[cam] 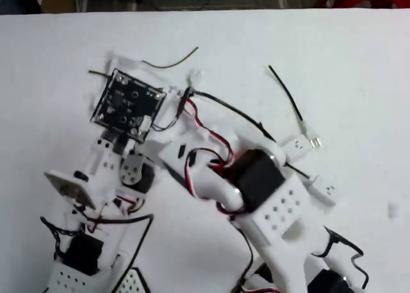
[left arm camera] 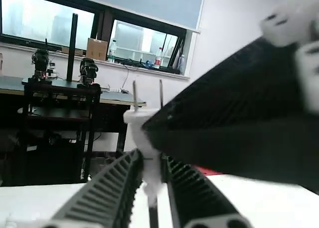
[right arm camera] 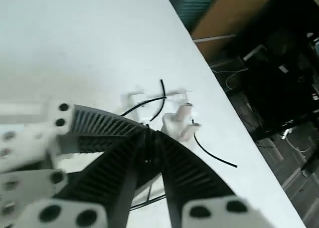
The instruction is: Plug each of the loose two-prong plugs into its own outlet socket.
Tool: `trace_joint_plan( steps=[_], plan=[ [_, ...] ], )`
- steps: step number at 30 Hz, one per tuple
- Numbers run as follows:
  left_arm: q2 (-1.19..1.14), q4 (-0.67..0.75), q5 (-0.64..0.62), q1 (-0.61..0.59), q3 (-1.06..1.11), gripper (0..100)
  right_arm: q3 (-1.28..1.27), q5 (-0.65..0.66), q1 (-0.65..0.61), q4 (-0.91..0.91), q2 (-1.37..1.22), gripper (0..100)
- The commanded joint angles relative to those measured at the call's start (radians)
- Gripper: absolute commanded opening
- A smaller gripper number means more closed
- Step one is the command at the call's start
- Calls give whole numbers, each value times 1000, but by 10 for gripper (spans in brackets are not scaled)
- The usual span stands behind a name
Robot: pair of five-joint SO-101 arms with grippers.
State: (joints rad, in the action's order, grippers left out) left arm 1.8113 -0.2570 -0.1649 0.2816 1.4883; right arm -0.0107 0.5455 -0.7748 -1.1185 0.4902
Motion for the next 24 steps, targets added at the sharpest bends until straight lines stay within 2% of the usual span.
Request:
trace_joint_plan(
  steps=[1, 4, 7, 17, 20, 24],
  plan=[
    [13, -2, 5, -1, -38, 22, -115, 15, 130, 189, -5, 19],
    [13, -3, 5, 1, -38, 22, -144, 15, 213, 266, -5, 19],
    [13, -3, 5, 1, -37, 22, -130, 15, 240, 262, 13, 19],
    [13, -34, 6, -15, -23, 22, 54, 12, 151, 54, 249, 19],
    [7, -66, 3, -104, -5, 23, 57, 8, 159, -51, 300, 19],
    [4, -48, 2, -263, 2, 23, 5, 5, 298, -202, 318, 19]
  ],
)
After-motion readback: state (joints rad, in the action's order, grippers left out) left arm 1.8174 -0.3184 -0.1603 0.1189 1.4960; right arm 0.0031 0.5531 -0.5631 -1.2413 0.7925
